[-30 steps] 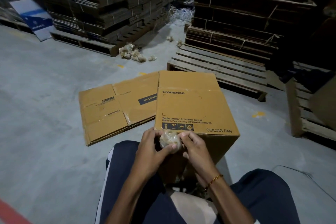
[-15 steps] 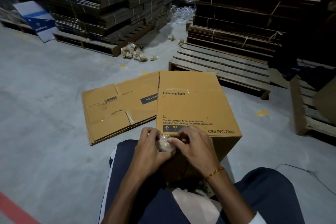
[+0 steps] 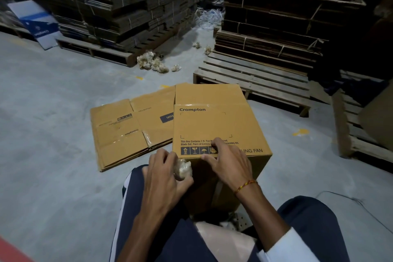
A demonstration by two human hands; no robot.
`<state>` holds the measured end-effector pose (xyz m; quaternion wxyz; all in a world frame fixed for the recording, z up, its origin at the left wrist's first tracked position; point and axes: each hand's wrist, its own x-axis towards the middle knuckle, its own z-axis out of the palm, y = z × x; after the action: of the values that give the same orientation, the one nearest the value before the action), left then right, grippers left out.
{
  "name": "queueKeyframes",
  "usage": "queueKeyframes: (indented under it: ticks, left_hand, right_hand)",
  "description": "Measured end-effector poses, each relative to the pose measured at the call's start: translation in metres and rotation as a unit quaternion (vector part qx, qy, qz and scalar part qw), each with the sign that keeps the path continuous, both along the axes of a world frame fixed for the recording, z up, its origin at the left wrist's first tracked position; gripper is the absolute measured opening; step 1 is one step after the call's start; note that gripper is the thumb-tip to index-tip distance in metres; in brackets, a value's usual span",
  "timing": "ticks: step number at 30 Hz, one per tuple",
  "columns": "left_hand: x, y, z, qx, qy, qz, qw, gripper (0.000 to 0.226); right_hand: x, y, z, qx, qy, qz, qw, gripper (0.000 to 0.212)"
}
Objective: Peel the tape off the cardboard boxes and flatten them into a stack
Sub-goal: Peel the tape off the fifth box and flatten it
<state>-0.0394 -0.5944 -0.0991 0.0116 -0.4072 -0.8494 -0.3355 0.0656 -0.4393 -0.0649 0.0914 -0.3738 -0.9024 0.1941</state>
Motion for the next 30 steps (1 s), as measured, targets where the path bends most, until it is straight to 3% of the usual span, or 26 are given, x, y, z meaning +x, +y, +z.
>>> queueKeyframes:
  ticks: [10, 20, 22, 25, 30]
  left_hand:
    - [-0.010, -0.007, 0.018, 0.033, -0.090, 0.054, 0.994, 0.029]
    - [-0.010, -0.003, 0.011, -0.014, -0.025, 0.055, 0.998, 0.050]
    - [-0.012, -0.002, 0.011, -0.041, -0.019, 0.061, 0.997, 0.066]
    - [-0.013, -0.002, 0.011, -0.070, -0.032, 0.074, 0.994, 0.086]
    - [-0.016, -0.012, 0.010, -0.027, -0.112, 0.065, 0.991, 0.085]
  right_hand:
    - [-0.010, -0.002, 0.005, -0.011, -0.001, 0.004, 1.000, 0.042]
    - [-0.011, -0.003, 0.002, -0.001, 0.003, 0.013, 1.000, 0.041]
    - [-0.011, -0.003, 0.000, -0.005, 0.004, 0.014, 1.000, 0.040]
    - [-0.011, -0.003, -0.003, -0.007, 0.002, 0.015, 1.000, 0.042]
    - [-0.010, -0.001, -0.002, -0.005, 0.005, 0.012, 1.000, 0.043]
